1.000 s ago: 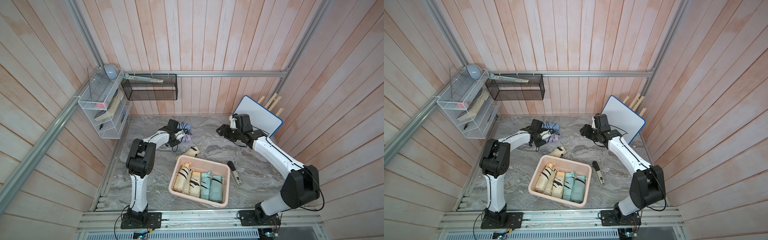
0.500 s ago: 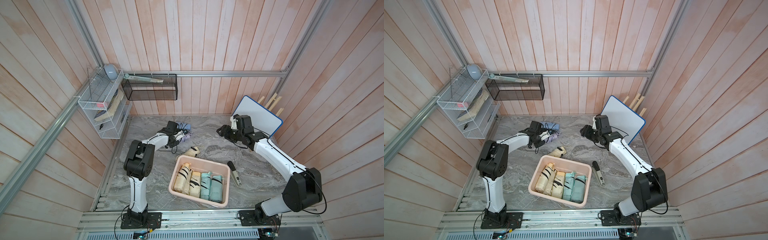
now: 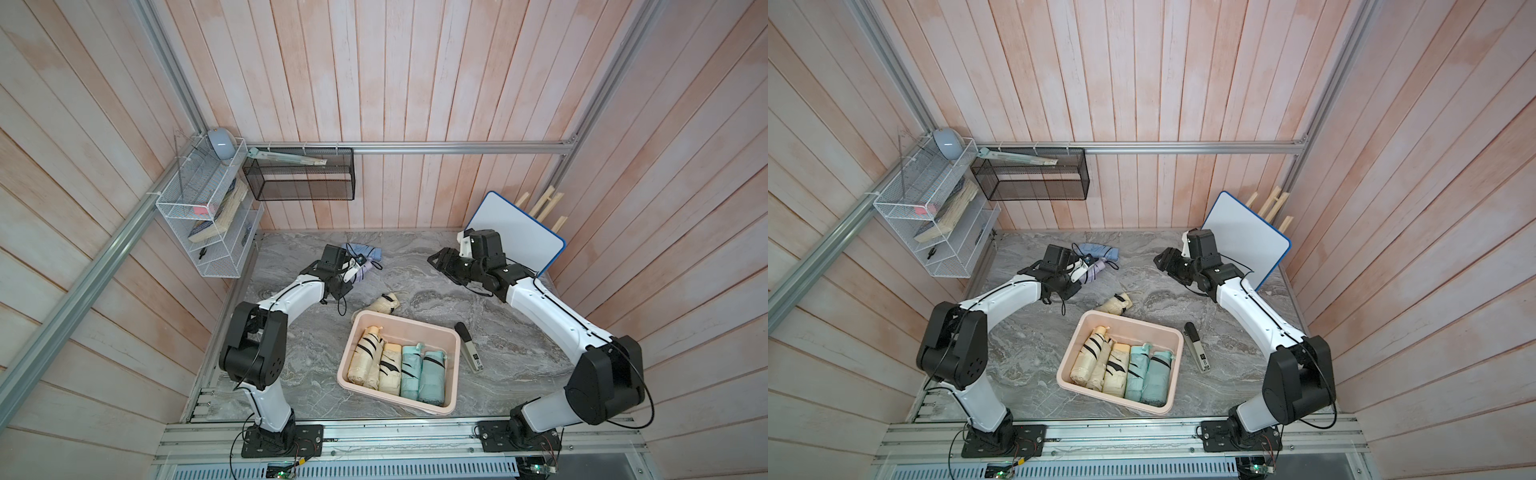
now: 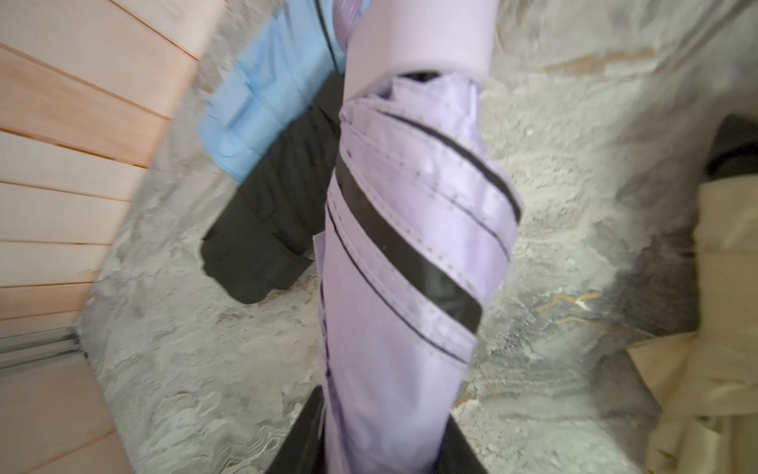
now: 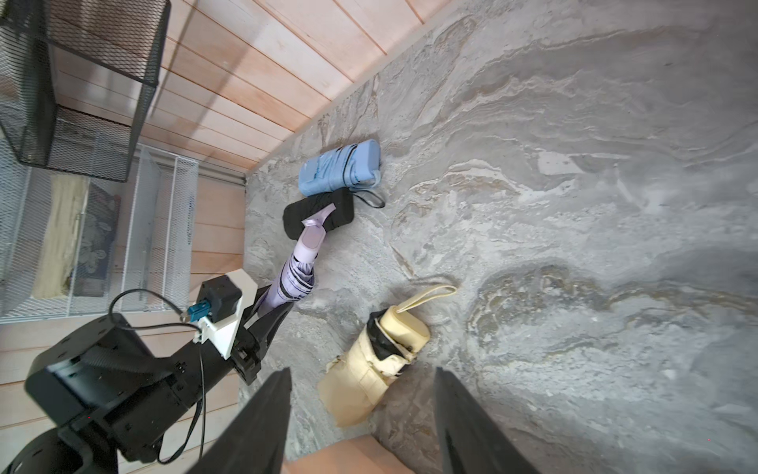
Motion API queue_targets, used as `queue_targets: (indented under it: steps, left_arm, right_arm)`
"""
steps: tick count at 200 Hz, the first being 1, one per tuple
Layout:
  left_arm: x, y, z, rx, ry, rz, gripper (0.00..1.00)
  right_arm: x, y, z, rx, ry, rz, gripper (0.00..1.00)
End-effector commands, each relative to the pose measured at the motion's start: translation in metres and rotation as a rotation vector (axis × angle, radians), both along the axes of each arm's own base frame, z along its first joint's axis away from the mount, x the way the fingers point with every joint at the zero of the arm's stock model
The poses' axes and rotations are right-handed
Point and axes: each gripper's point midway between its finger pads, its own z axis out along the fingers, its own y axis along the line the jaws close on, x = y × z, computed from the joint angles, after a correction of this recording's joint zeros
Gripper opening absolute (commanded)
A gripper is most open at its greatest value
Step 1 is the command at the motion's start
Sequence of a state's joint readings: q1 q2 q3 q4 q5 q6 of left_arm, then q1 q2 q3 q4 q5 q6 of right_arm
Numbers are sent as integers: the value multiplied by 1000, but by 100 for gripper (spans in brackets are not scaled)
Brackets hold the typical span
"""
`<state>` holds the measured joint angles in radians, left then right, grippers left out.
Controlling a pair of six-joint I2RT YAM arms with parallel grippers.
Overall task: Put the umbrella into the storage box
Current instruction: Pick up the umbrella from the center of the board.
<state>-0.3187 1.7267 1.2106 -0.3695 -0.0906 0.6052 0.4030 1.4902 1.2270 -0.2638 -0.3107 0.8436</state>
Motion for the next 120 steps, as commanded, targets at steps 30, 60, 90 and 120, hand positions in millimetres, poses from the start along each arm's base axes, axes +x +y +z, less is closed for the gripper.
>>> queue_targets:
  steps: [30,60,90,120]
  left_arm:
    - [-15,-21,85,-192,-228,86,0]
    - [-29,-32,99,-206,-261,77,0]
    - [-39,-37,112,-205,-308,76,0]
    - [-48,-44,125,-201,-350,61,0]
  right_arm:
    - [-13,62,43,227,-64,-8,63]
    - [-19,99,54,326,-68,33,67]
    - [-25,125,54,354,-48,72,69]
    - [-23,141,50,333,-40,84,69]
